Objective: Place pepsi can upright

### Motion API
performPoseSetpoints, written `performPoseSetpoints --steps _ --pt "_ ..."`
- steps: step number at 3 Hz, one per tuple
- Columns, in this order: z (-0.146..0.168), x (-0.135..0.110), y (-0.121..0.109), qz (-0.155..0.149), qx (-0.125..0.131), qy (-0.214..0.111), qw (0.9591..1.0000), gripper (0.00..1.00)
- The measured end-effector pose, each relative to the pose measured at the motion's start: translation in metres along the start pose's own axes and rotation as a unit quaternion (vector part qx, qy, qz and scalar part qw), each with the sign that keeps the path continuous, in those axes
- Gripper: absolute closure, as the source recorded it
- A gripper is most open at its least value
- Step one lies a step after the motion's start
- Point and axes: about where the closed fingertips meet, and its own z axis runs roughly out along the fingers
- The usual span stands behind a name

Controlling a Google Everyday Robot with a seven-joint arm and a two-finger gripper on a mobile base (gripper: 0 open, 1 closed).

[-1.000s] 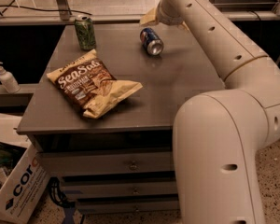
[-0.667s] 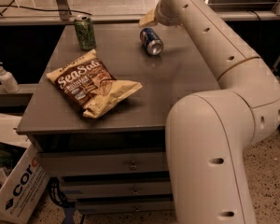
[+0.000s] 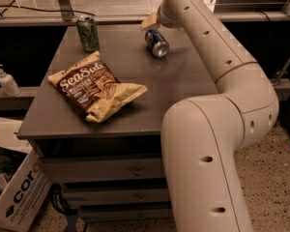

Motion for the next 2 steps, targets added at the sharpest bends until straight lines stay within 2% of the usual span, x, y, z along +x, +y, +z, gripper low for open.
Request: performPoseSetpoints --steps 2 --pt "0.0143 -0.0085 -0.0096 -0.016 0.001 -0.025 0.9996 0.0"
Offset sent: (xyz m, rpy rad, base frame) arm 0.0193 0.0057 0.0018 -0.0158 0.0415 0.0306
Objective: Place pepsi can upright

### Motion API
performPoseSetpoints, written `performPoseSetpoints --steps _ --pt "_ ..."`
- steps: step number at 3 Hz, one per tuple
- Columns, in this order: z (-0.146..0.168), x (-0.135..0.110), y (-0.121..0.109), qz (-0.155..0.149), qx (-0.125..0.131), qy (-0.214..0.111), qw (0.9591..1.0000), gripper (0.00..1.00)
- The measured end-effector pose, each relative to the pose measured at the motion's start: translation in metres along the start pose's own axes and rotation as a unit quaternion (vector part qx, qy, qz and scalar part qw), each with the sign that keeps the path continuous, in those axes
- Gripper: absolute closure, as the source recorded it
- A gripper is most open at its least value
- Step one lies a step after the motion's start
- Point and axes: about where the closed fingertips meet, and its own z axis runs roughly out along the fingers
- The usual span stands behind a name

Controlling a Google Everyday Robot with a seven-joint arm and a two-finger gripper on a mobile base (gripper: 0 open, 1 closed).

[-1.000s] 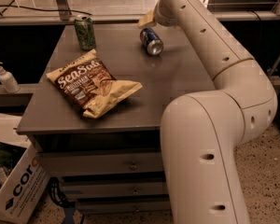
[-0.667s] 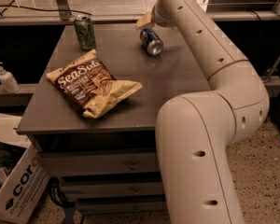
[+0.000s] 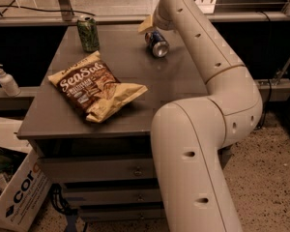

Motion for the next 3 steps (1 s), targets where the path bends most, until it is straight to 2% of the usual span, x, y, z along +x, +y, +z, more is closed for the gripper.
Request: performPoseSetpoints --steps 2,3 --pt "0.0026 -0.0006 -0.0111 -0.017 0.0 -0.009 0.9998 0.0" --pt "0.0044 -0.0011 -0.0136 -0.021 0.0 -0.011 0.9997 0.17"
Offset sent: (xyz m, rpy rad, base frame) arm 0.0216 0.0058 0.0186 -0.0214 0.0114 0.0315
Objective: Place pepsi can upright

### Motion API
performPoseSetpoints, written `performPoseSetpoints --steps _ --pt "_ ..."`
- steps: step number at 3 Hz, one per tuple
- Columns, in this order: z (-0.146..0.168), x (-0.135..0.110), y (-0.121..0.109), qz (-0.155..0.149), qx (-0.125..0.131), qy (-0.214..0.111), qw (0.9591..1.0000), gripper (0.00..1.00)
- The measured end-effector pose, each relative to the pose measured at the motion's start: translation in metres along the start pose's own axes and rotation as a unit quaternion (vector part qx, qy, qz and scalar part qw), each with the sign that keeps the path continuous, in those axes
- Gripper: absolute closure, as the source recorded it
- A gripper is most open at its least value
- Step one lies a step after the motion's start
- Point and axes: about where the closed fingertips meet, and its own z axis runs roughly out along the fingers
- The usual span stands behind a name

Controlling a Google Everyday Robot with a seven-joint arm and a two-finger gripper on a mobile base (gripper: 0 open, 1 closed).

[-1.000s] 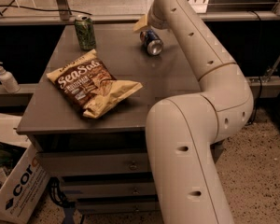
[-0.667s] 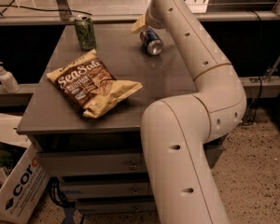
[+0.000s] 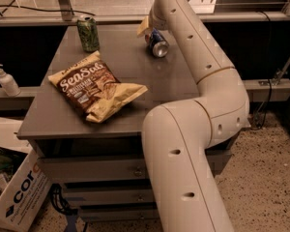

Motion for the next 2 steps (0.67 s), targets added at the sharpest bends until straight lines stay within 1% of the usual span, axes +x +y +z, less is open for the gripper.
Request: performPoseSetpoints --steps 2 --pt "0.0009 -0.002 0.0066 0.006 -0.003 -0.003 1.0 0.64"
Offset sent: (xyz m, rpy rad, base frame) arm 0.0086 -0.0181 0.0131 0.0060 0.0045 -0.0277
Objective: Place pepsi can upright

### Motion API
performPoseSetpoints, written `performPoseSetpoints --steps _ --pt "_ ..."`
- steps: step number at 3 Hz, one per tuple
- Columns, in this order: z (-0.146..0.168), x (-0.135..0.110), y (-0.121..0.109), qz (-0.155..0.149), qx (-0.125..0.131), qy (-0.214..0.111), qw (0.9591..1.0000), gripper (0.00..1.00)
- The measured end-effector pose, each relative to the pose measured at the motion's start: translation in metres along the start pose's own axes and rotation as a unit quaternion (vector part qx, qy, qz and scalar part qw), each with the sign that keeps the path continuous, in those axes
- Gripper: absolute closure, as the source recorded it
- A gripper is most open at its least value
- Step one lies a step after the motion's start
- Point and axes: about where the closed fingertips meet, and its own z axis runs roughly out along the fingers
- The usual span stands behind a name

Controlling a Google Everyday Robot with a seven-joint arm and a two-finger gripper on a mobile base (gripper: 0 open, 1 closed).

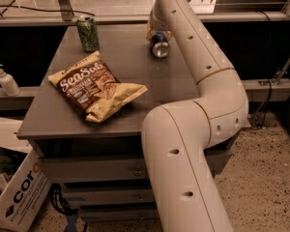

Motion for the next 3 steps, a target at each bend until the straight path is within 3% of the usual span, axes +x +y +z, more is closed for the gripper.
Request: performPoseSetpoints --steps 1,2,3 --pt "-0.008 0.002 0.007 0.009 -0.001 0.003 1.0 0.88" --pt "-0.018 0.001 0.01 0.028 -0.002 -0.001 0.9996 1.0" --pt "-0.03 -0.012 0.007 0.053 0.001 -0.026 0.9983 1.0"
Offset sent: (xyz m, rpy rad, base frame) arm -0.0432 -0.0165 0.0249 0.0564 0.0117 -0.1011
